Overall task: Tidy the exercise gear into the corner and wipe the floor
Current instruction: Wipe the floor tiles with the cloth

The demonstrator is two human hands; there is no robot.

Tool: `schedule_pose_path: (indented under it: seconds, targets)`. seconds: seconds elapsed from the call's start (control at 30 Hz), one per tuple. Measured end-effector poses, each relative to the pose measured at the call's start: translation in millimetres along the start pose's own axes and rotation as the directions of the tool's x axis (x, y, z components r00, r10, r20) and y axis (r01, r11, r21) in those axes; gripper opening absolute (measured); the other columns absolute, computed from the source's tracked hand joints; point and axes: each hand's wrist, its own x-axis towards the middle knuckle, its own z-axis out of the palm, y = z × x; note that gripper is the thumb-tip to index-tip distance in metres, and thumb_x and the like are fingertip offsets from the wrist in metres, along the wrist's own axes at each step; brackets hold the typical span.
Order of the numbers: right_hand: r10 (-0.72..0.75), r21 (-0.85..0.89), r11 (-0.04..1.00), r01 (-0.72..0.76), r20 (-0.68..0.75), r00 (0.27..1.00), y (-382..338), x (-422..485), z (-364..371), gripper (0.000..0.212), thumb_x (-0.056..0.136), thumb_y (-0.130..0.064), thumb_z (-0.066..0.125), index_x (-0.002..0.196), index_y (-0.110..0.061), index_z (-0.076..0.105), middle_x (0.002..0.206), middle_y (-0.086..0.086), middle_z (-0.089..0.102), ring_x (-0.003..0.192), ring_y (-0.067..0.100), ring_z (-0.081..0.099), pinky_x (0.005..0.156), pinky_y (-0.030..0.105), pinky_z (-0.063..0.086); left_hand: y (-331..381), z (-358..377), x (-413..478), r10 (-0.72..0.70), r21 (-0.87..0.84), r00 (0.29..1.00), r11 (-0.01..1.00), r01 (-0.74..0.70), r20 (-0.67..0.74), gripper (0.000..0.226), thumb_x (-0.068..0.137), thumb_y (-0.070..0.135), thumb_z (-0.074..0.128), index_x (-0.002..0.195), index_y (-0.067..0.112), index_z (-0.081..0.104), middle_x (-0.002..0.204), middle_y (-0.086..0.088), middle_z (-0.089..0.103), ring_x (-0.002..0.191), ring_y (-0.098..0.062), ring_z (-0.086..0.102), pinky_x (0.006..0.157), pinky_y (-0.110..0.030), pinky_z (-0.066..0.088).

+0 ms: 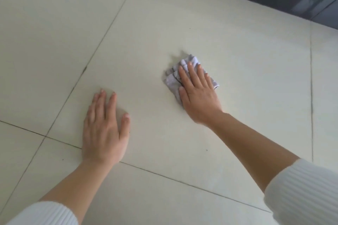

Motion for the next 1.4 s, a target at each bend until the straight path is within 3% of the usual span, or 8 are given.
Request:
schedule_pose_path:
  seconds: [0.2, 0.3, 0.4, 0.6, 0.87, 1.2, 1.3, 1.4]
  targets:
    - [-0.495, -0.065, 0.858, 0.509, 0.157, 0.855, -10.8, -50.5, 10.8, 0.052, 0.102, -0.039, 0.022, 0.153, -0.025, 0.018, 0.161, 0.000, 0.007, 0.148, 0.024, 0.001, 0.119, 0.038, 0.003, 1.5, -2.6, 0.5, -0.013, 0.002, 1.000, 1.000, 0.013, 0.019, 0.064, 0.092, 0.043, 0.031, 0.145, 0.009, 0.034, 0.154, -0.016, 0.028, 0.143, -0.031, 0.023, 0.114, -0.042, 0.023]
    - [-0.364, -0.179, 0.909, 0.376, 0.094, 0.926, 28.7, -15.9, -0.8, 0.057, 0.103, -0.042, 0.012, 0.152, -0.014, 0.022, 0.158, 0.009, 0.018, 0.147, 0.028, 0.011, 0.118, 0.041, 0.015, 2.4, -3.7, 1.4, -0.024, 0.014, 0.999, 1.000, 0.023, 0.033, 0.064, 0.092, 0.044, 0.029, 0.146, 0.010, 0.033, 0.155, -0.014, 0.026, 0.143, -0.029, 0.022, 0.114, -0.040, 0.021]
    - [0.028, -0.102, 0.994, -0.028, 0.003, 1.000, 68.3, 33.5, -21.3, 0.064, 0.098, -0.054, 0.008, 0.154, -0.023, 0.008, 0.161, 0.004, 0.004, 0.148, 0.028, 0.003, 0.118, 0.045, 0.013, 2.4, -4.0, 1.4, -0.020, 0.020, 0.999, 1.000, 0.019, 0.049, 0.063, 0.093, 0.044, 0.028, 0.147, 0.011, 0.032, 0.156, -0.013, 0.024, 0.145, -0.028, 0.020, 0.115, -0.038, 0.018]
    - [0.399, 0.083, 0.914, -0.397, -0.006, 0.917, 66.3, 121.0, -46.4, 0.057, 0.100, -0.040, 0.021, 0.153, -0.029, 0.004, 0.161, 0.002, -0.006, 0.147, 0.027, -0.008, 0.118, 0.044, -0.003, 1.6, -4.3, 0.3, -0.023, 0.012, 0.998, 1.000, 0.022, 0.062, 0.062, 0.094, 0.043, 0.029, 0.148, 0.012, 0.031, 0.157, -0.011, 0.022, 0.146, -0.025, 0.017, 0.117, -0.037, 0.018]
    - [0.038, -0.003, 0.999, -0.038, 0.052, 0.998, -17.0, 143.5, -34.4, 0.056, 0.102, -0.035, 0.025, 0.154, -0.026, 0.005, 0.161, 0.002, -0.006, 0.146, 0.033, -0.006, 0.117, 0.044, 0.000, 1.5, -3.1, 1.5, -0.027, 0.024, 0.997, 0.999, 0.026, 0.065, 0.062, 0.093, 0.043, 0.031, 0.148, 0.013, 0.030, 0.157, -0.011, 0.023, 0.146, -0.025, 0.017, 0.116, -0.037, 0.017]
    - [-0.259, -0.028, 0.964, 0.265, 0.142, 0.955, -61.2, 10.0, -3.6, 0.055, 0.097, -0.039, 0.018, 0.151, -0.027, 0.024, 0.160, 0.000, 0.015, 0.148, 0.028, 0.008, 0.119, 0.042, 0.007, 3.0, -2.7, 1.6, -0.035, 0.011, 0.998, 0.999, 0.034, 0.061, 0.064, 0.091, 0.043, 0.031, 0.147, 0.012, 0.029, 0.157, -0.014, 0.022, 0.145, -0.028, 0.017, 0.114, -0.042, 0.018]
    - [-0.151, -0.020, 0.988, 0.155, 0.131, 0.980, -35.0, -32.7, -1.7, 0.054, 0.099, -0.041, 0.022, 0.151, -0.027, 0.023, 0.160, -0.003, 0.014, 0.148, 0.021, 0.006, 0.120, 0.038, 0.007, 2.6, -0.9, 2.7, -0.015, 0.008, 0.997, 1.000, 0.014, 0.070, 0.065, 0.090, 0.041, 0.033, 0.147, 0.010, 0.028, 0.156, -0.016, 0.022, 0.145, -0.029, 0.016, 0.115, -0.043, 0.017]
    - [0.213, 0.024, 0.976, -0.215, 0.071, 0.975, -4.5, -84.1, -5.8, 0.054, 0.102, -0.044, 0.023, 0.152, -0.033, 0.005, 0.160, -0.009, -0.004, 0.147, 0.014, -0.008, 0.120, 0.033, 0.000, 1.4, 0.0, 2.3, 0.001, -0.011, 0.997, 1.000, 0.000, 0.077, 0.065, 0.090, 0.041, 0.032, 0.147, 0.010, 0.027, 0.155, -0.018, 0.022, 0.144, -0.033, 0.017, 0.113, -0.046, 0.019]
